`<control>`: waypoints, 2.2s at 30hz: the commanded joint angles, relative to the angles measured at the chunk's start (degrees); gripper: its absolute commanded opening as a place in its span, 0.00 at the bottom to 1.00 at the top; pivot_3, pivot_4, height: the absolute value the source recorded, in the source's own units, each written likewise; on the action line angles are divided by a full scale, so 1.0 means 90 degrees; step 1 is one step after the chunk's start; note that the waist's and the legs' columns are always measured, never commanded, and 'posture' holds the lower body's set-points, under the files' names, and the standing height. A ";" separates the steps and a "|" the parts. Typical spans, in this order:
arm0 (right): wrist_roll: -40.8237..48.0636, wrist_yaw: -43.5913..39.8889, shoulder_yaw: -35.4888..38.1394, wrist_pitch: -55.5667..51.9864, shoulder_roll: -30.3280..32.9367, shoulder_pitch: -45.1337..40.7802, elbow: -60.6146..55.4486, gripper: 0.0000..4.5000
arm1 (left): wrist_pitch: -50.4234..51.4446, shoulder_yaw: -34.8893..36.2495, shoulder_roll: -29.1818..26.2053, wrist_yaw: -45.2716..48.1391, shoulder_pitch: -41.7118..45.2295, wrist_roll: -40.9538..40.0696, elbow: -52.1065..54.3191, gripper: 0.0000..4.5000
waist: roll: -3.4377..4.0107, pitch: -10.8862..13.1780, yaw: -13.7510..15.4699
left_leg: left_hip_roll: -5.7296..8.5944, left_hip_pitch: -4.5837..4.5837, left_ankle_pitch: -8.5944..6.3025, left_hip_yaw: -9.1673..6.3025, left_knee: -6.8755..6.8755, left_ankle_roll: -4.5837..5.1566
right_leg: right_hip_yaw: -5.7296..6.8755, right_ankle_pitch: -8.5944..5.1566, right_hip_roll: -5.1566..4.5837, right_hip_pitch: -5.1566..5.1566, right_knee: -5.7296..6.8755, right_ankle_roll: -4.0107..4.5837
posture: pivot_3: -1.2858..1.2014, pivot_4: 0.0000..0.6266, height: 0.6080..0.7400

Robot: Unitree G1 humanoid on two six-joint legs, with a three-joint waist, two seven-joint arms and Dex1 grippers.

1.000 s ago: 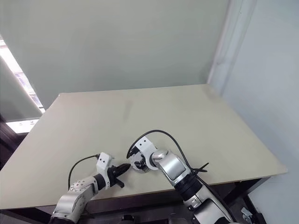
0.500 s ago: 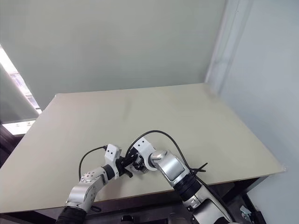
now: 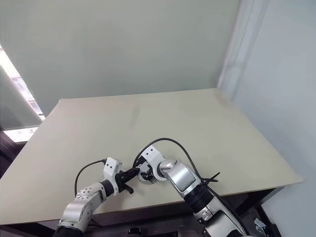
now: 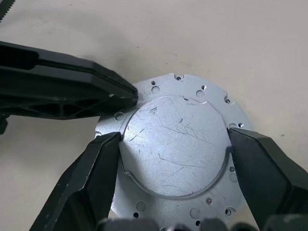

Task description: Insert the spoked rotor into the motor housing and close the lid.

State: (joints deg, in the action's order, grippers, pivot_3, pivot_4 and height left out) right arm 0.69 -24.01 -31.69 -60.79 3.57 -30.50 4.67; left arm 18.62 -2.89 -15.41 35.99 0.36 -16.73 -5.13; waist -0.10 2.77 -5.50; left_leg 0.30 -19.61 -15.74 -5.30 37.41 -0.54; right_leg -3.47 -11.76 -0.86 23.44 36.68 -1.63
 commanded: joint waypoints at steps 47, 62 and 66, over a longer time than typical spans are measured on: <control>0.2372 -0.0435 0.5089 -0.2186 -0.0204 -0.1646 0.2800 0.99 | 0.0109 -0.0324 -0.0032 0.0126 0.0352 0.0306 -0.0284 0.00 | 0.0026 0.0014 0.0019 | 0.0013 -0.0037 0.0002 -0.0002 -0.0025 0.0004 | 0.0001 0.0000 -0.0006 0.0017 -0.0024 -0.0004 | 0.52 0.00 1.00; 0.2880 -0.0926 0.5626 -0.1664 -0.0240 -0.1734 0.4567 0.99 | 0.0224 -0.0263 -0.0142 0.0150 0.0303 0.0331 -0.0080 0.00 | 0.0038 0.0020 -0.0014 | 0.0011 -0.0033 0.0002 0.0007 -0.0025 0.0006 | -0.0007 0.0001 -0.0001 0.0014 -0.0022 -0.0006 | 0.52 0.00 1.00; 0.2977 -0.1033 0.5650 -0.1610 -0.0383 -0.1705 0.4668 0.99 | 0.0222 -0.0249 -0.0167 0.0140 0.0290 0.0329 -0.0064 0.00 | 0.0039 0.0020 -0.0043 | 0.0007 -0.0030 0.0002 0.0008 -0.0025 0.0006 | -0.0008 0.0001 0.0003 0.0014 -0.0019 -0.0007 | 0.52 0.00 1.00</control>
State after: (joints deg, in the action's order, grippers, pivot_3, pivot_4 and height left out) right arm 24.21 -31.10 19.14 -75.27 2.12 -44.78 46.62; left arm 19.70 -4.13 -16.84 37.25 3.16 -14.35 -6.05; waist 0.25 2.95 -5.89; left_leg 0.36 -19.86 -15.71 -5.22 37.18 -0.49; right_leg -3.55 -11.75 -0.82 23.56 36.52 -1.69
